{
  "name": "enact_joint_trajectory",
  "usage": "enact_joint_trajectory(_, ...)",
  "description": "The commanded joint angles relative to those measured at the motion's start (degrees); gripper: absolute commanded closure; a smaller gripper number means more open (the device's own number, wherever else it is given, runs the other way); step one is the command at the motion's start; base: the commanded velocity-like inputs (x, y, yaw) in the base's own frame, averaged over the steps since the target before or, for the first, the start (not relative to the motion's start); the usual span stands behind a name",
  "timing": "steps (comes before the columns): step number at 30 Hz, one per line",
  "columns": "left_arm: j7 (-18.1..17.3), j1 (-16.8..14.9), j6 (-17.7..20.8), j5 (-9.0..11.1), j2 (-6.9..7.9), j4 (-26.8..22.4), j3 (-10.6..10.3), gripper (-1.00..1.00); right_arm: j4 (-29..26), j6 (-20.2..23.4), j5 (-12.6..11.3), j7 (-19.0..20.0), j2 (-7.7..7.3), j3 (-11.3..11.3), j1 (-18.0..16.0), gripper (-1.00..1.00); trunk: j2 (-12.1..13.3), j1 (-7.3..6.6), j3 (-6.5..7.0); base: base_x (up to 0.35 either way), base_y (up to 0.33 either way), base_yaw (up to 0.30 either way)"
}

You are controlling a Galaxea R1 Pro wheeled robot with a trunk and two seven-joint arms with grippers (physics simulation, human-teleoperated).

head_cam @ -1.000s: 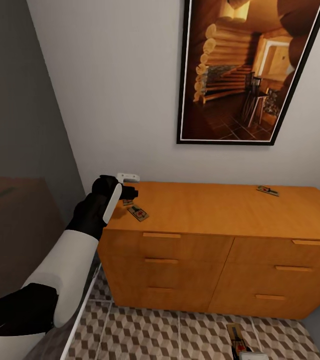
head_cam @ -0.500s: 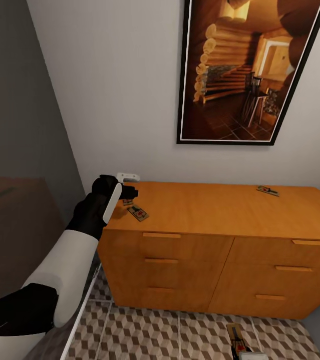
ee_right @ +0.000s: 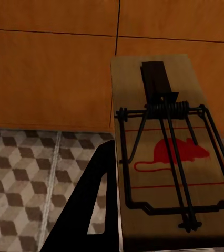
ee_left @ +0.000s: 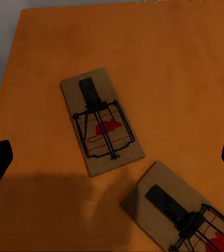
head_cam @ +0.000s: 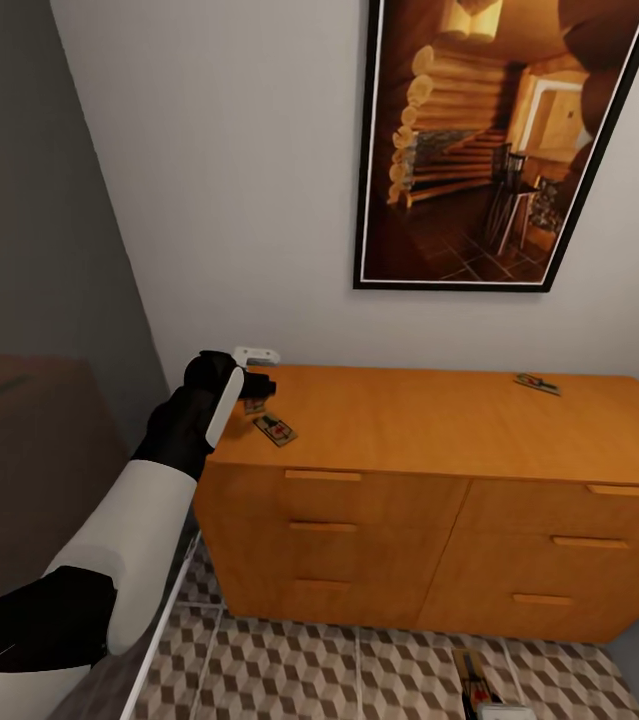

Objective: Take the four mousetraps from the cabinet in the bathroom and place them on the bathroom floor. Make sure all four end up on the same floor surface, and ensure that at least two of them are either under or directly next to the same bathroom sink.

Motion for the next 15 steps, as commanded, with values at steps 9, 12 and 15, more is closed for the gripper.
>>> enact_joint_trajectory(9, 0.4, 0.0, 0.2, 0.4, 0.01, 0.5, -0.2, -1.0, 0.0, -0.2, 0.0, 0.0, 0.0, 0.0, 0.0, 1.0, 0.0, 0.01, -0.05, 0.099, 0.0, 0.0)
enact_joint_trajectory(12, 0.4, 0.0, 0.2, 0.4, 0.01, 0.5, -0.2, -1.0, 0.0, -0.2, 0.0, 0.0, 0.0, 0.0, 0.0, 1.0, 0.0, 0.01, -0.05, 0.013, 0.0, 0.0)
enact_joint_trajectory(15, 0.4, 0.0, 0.2, 0.4, 0.01, 0.6, -0.2, -1.0, 0.0, -0.2, 0.0, 0.0, 0.0, 0.0, 0.0, 1.0, 0.0, 0.01, -0.05, 0.004, 0.0, 0.0)
